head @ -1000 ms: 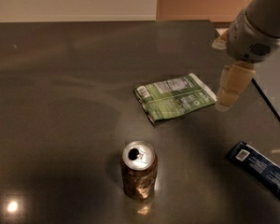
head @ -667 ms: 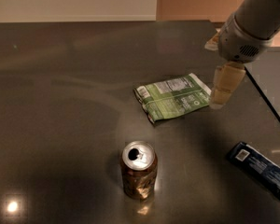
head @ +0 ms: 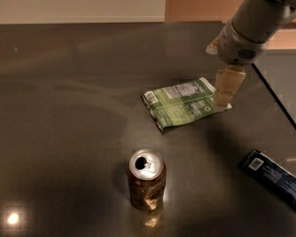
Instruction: Move green jalapeno chip bag near rxbar blueberry
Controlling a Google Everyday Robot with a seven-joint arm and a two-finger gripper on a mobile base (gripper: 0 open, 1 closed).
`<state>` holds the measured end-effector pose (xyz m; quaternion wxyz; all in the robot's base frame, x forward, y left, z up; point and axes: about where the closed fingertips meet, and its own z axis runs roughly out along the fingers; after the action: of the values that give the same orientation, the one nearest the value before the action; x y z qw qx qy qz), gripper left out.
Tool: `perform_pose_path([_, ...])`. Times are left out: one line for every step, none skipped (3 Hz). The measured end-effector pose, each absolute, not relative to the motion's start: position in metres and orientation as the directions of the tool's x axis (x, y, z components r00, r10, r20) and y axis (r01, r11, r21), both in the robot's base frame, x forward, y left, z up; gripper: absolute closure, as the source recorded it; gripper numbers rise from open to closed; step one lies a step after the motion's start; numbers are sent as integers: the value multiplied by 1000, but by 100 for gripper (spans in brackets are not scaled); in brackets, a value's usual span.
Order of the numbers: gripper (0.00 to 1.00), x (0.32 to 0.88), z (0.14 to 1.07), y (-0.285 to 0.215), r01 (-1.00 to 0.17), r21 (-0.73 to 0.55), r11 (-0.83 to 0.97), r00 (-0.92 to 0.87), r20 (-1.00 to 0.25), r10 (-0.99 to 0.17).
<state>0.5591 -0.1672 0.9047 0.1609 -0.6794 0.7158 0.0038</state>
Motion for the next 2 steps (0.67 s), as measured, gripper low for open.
perform_pose_path([0, 572, 891, -161, -981, -191, 39, 3, -215, -977])
perform_pose_path([0, 577, 875, -155, -988, -151, 6, 23, -193, -981])
